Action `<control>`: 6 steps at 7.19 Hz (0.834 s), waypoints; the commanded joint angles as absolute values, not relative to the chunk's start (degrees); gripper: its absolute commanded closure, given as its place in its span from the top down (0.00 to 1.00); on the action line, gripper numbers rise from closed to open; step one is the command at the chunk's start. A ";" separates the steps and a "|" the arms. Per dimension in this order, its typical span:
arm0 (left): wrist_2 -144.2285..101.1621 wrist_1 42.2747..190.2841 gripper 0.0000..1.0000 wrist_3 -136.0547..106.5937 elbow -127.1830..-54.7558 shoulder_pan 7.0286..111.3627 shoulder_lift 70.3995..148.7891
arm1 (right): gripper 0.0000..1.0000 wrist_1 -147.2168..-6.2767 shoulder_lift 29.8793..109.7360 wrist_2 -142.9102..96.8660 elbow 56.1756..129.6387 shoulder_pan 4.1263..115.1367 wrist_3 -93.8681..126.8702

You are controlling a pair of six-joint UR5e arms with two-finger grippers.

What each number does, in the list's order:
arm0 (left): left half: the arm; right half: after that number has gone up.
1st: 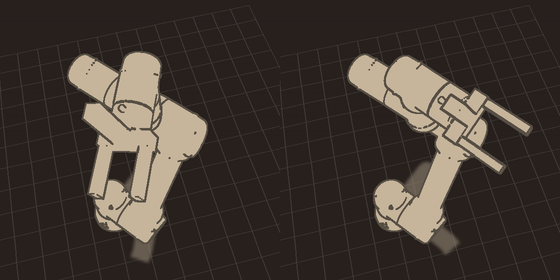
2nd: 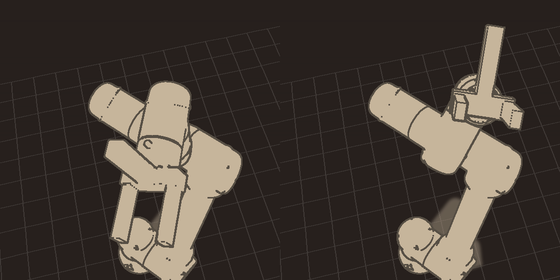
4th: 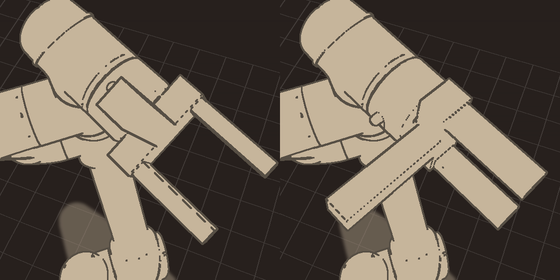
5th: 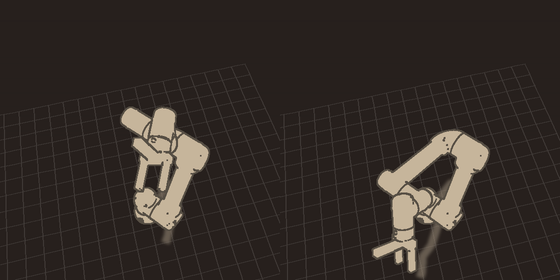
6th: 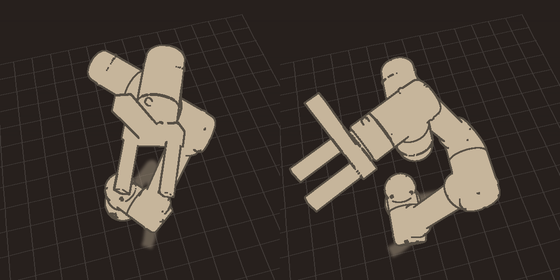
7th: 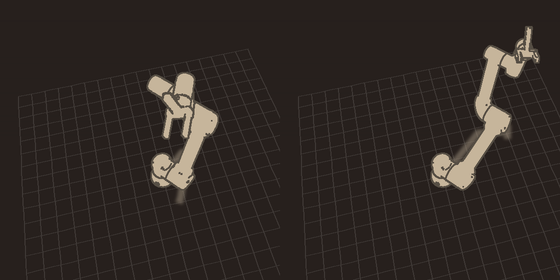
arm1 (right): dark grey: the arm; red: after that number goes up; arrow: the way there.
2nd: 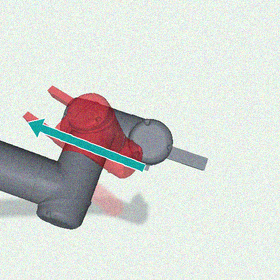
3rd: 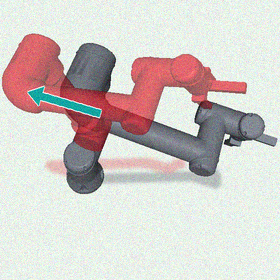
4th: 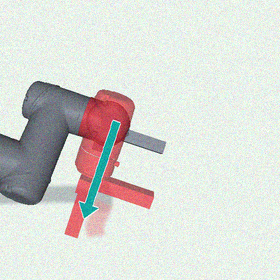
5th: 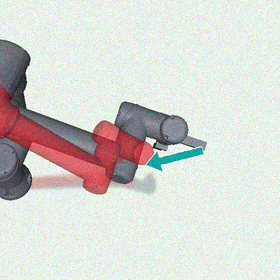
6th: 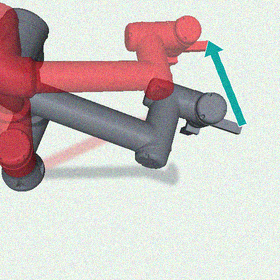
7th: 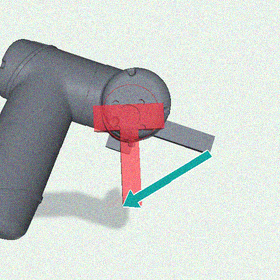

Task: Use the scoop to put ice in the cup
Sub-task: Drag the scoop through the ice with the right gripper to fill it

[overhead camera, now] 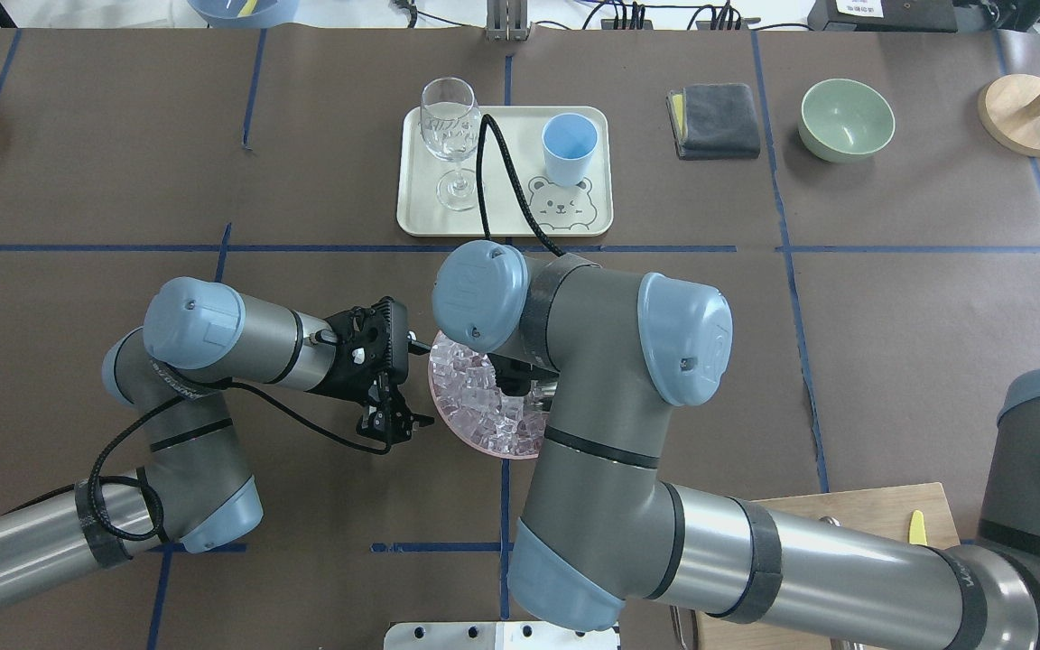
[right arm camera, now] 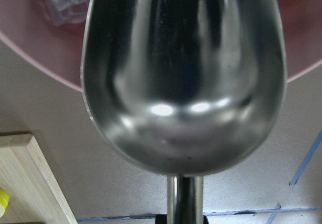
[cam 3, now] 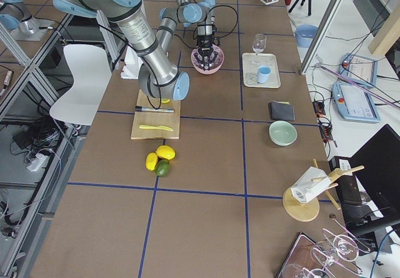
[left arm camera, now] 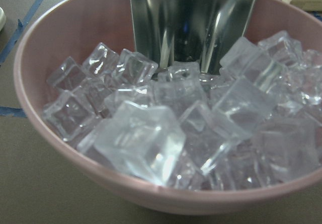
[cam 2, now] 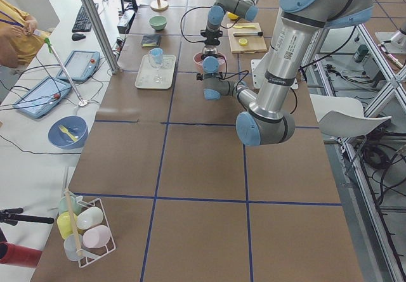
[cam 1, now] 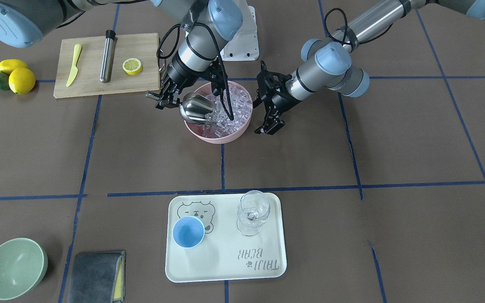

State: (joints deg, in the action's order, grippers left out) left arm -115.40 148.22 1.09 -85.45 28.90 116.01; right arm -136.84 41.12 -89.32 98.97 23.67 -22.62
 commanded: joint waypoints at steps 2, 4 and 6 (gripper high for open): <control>-115.40 148.10 1.00 1.05 -86.22 29.09 116.02 | 0.00 -133.17 44.02 -90.44 99.49 24.34 -23.82; -115.31 148.10 1.00 1.05 -86.39 29.18 116.02 | 0.00 -132.19 44.30 -91.14 99.58 24.87 -25.57; -115.40 148.01 1.00 1.05 -86.48 29.18 116.02 | 0.00 -129.57 44.73 -91.93 99.67 25.05 -25.66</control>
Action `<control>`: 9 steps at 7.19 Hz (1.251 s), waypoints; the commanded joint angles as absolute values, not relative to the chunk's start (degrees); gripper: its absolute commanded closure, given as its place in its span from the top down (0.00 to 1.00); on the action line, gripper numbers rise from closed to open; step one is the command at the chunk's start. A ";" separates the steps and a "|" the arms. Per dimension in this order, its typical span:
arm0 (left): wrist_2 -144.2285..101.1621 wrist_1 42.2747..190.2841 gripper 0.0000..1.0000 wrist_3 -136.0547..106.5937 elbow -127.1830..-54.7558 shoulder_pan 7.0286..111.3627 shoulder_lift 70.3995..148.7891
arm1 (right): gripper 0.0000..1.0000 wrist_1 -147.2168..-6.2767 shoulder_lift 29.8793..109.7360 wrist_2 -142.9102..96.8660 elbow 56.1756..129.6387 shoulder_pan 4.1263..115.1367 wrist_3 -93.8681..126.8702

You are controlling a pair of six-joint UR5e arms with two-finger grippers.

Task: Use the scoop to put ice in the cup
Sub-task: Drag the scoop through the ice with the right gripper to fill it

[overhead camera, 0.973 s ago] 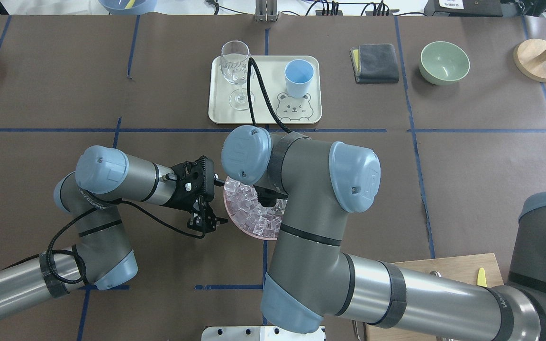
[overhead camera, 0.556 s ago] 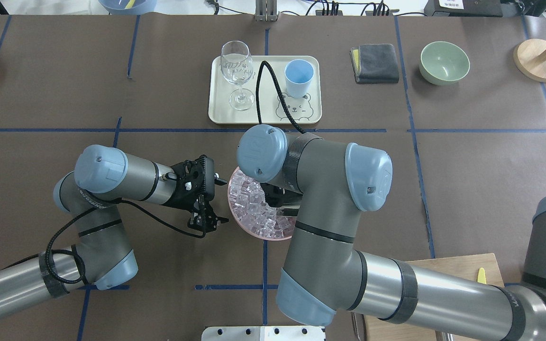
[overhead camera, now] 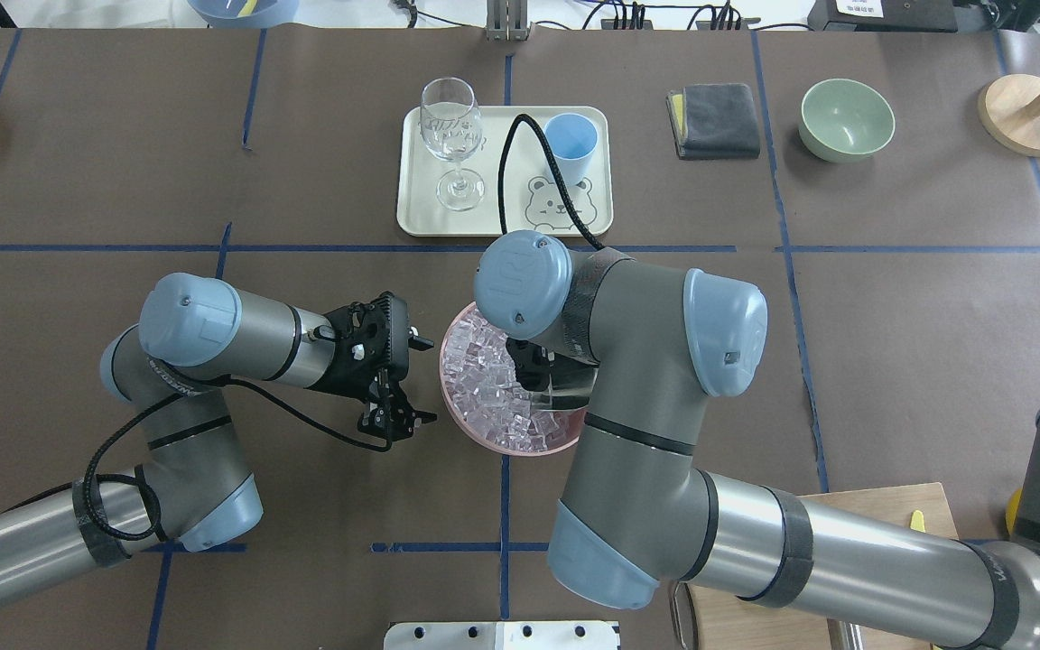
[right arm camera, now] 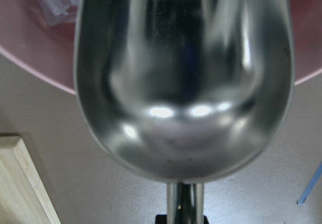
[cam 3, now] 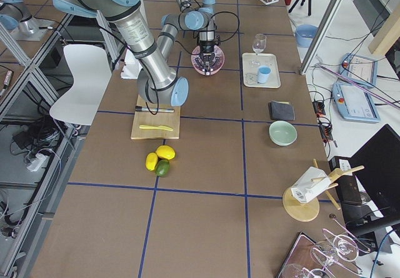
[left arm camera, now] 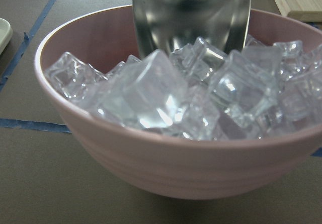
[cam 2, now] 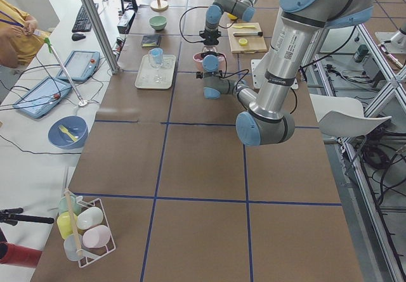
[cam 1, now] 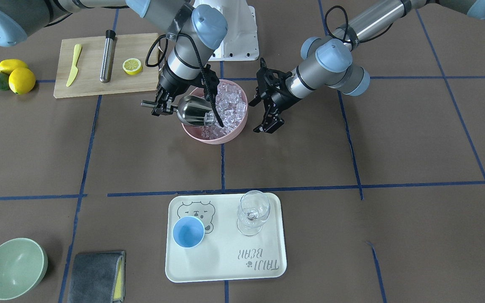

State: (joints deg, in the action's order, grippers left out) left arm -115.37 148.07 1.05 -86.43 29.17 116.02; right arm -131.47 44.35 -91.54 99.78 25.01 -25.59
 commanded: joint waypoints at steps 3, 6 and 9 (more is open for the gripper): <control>-115.40 148.01 1.00 1.05 -86.57 29.36 115.93 | 0.00 -125.00 47.01 -94.66 100.55 25.66 -25.66; -115.40 148.01 1.00 1.05 -86.57 29.36 115.93 | 0.00 -122.97 47.55 -95.27 100.90 25.84 -25.58; -115.40 148.01 1.00 1.05 -86.57 29.53 115.84 | 0.00 -117.10 49.04 -99.49 101.51 27.15 -25.66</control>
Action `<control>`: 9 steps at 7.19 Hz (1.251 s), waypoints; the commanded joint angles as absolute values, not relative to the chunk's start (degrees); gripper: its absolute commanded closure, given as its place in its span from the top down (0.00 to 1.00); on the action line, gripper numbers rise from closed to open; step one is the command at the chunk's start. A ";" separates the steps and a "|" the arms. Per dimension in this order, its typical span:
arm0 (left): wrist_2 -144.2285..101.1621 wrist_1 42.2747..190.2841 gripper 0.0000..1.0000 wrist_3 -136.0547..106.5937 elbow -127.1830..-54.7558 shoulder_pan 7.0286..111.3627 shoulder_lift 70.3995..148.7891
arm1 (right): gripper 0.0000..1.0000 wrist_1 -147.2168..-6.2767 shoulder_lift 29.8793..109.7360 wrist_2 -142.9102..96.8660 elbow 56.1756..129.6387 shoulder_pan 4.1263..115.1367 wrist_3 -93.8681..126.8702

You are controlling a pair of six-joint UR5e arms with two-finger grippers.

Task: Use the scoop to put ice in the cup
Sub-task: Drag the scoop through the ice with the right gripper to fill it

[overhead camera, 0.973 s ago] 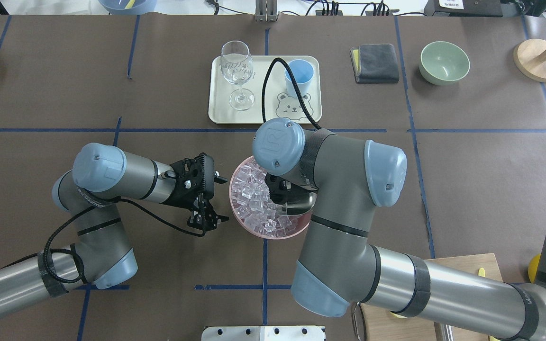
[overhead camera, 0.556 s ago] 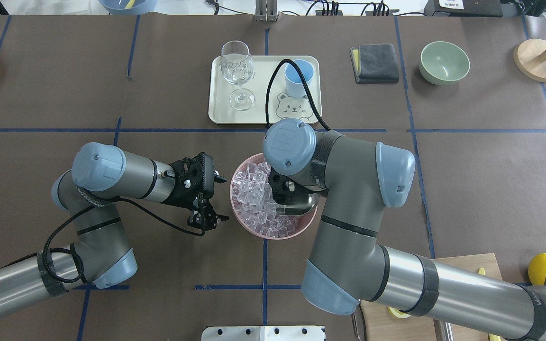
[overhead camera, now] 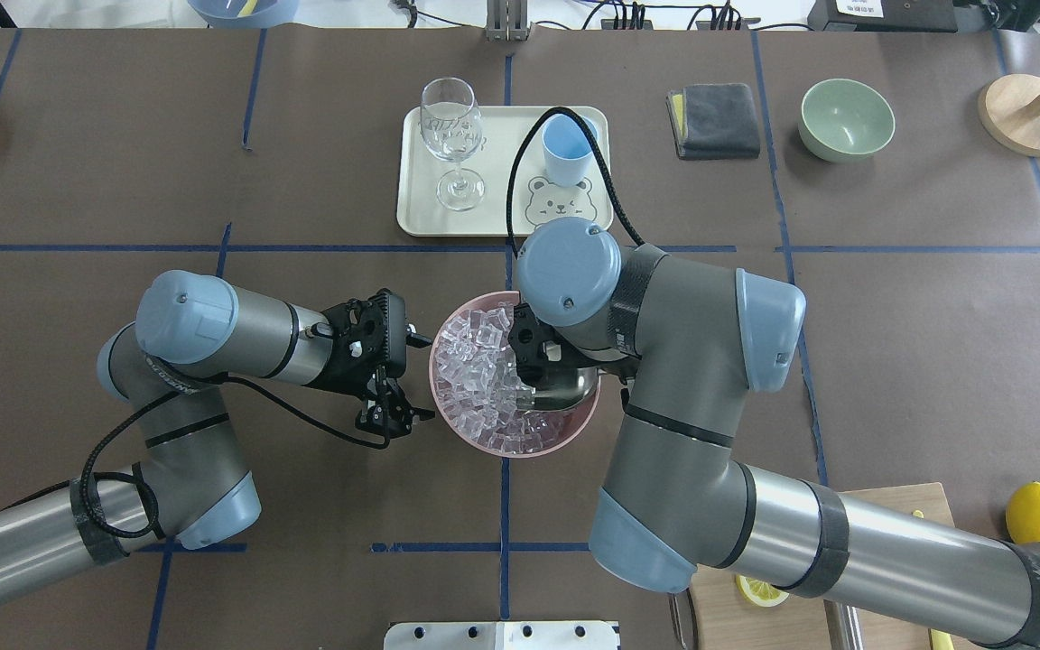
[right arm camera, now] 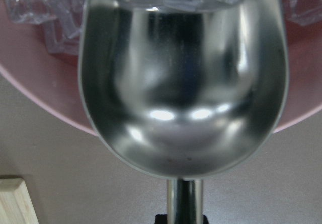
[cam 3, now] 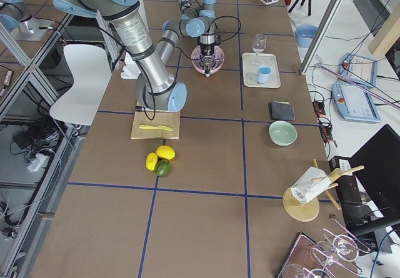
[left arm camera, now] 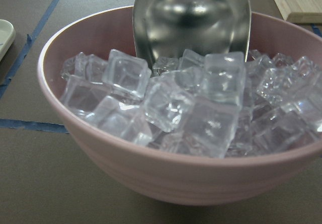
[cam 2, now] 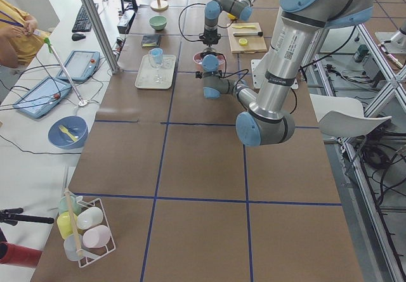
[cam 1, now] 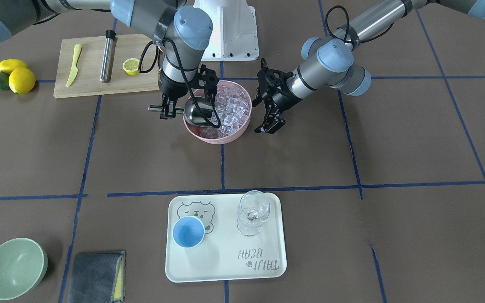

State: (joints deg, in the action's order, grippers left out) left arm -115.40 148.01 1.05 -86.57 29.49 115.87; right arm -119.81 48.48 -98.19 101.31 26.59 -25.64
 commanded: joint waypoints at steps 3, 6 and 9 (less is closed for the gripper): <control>-115.40 148.01 1.00 1.05 -86.66 29.62 115.84 | 0.00 -113.12 51.59 -103.71 103.53 29.09 -27.32; -115.40 147.04 1.00 1.05 -87.45 29.97 115.84 | 0.00 -108.56 53.61 -106.61 104.85 30.15 -27.51; -115.49 146.95 1.00 1.05 -87.71 30.06 115.75 | 0.00 -106.96 54.93 -108.54 105.73 30.41 -27.42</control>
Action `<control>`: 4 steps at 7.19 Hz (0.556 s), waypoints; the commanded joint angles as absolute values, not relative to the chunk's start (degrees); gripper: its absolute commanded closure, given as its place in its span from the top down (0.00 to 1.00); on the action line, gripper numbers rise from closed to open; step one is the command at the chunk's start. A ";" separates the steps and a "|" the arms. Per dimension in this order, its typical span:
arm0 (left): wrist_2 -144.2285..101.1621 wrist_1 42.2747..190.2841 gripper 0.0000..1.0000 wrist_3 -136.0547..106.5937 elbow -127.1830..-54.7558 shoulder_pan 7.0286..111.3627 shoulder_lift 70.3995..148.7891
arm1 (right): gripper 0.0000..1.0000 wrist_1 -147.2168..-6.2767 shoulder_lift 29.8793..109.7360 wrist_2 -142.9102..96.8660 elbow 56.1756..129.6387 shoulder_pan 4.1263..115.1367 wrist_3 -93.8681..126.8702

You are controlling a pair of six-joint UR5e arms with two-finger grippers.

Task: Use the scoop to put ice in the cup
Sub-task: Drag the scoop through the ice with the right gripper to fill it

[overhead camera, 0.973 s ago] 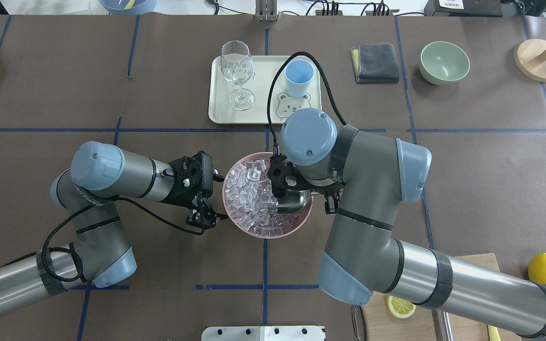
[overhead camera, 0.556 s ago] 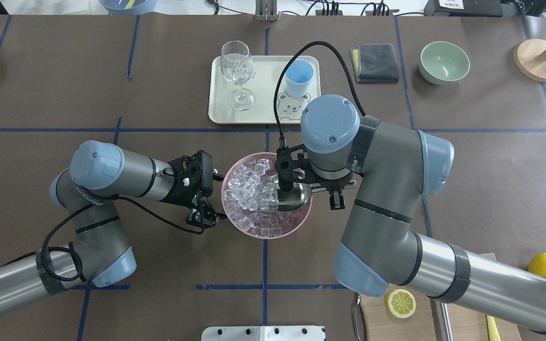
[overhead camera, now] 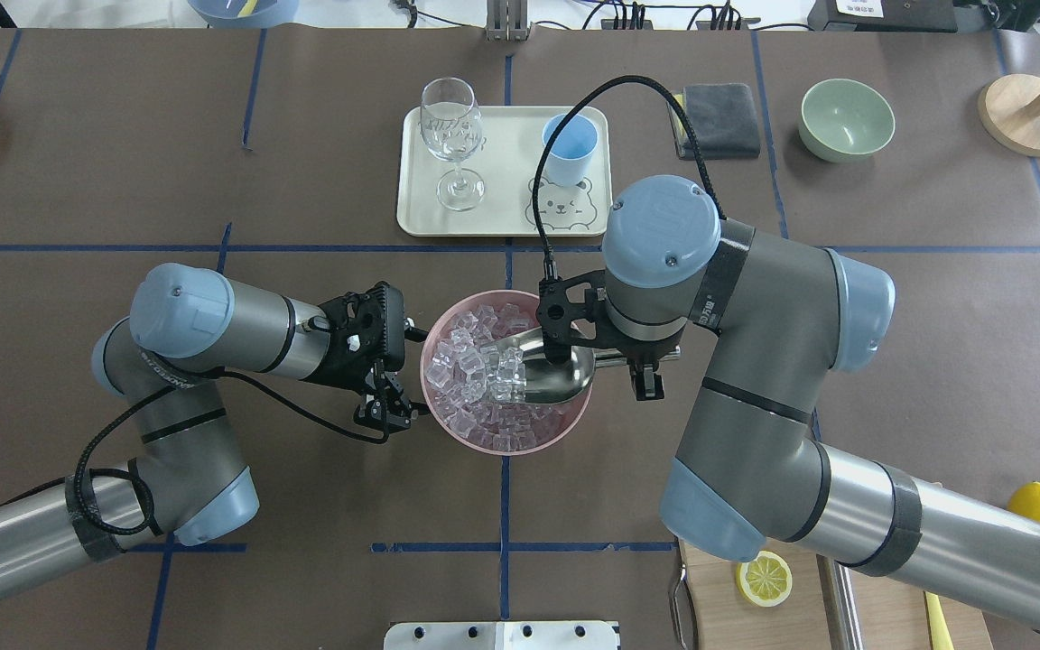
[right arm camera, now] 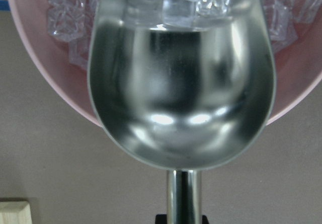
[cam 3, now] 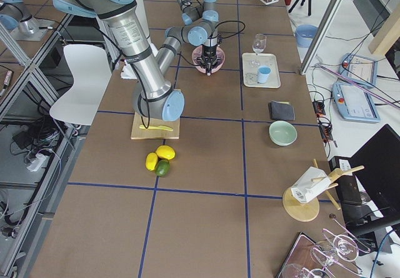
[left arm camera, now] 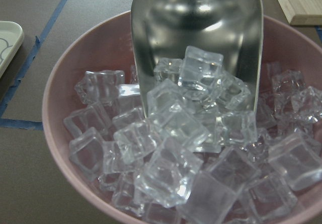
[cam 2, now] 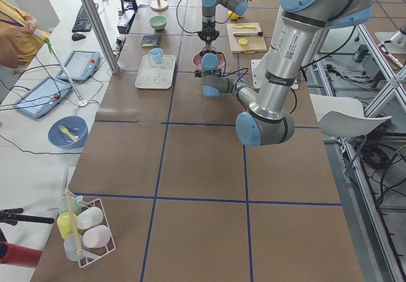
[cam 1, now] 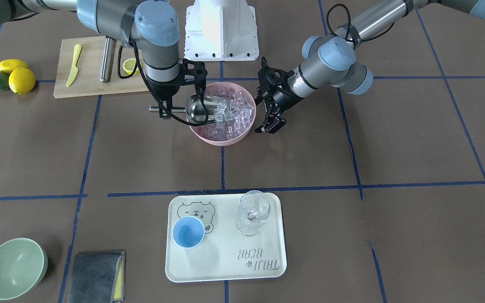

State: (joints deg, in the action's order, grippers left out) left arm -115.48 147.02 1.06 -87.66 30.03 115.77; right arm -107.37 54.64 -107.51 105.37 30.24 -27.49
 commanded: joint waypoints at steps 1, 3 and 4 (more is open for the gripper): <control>-115.49 146.61 1.00 1.05 -87.80 30.06 115.84 | 0.00 -107.05 54.93 -108.89 106.52 30.67 -27.33; -115.40 143.71 1.00 1.05 -89.81 29.97 115.93 | 0.00 -104.52 56.07 -110.81 106.79 31.63 -26.81; -115.40 143.27 1.00 1.05 -89.82 29.97 116.01 | 0.00 -102.41 57.29 -112.14 107.14 32.51 -26.63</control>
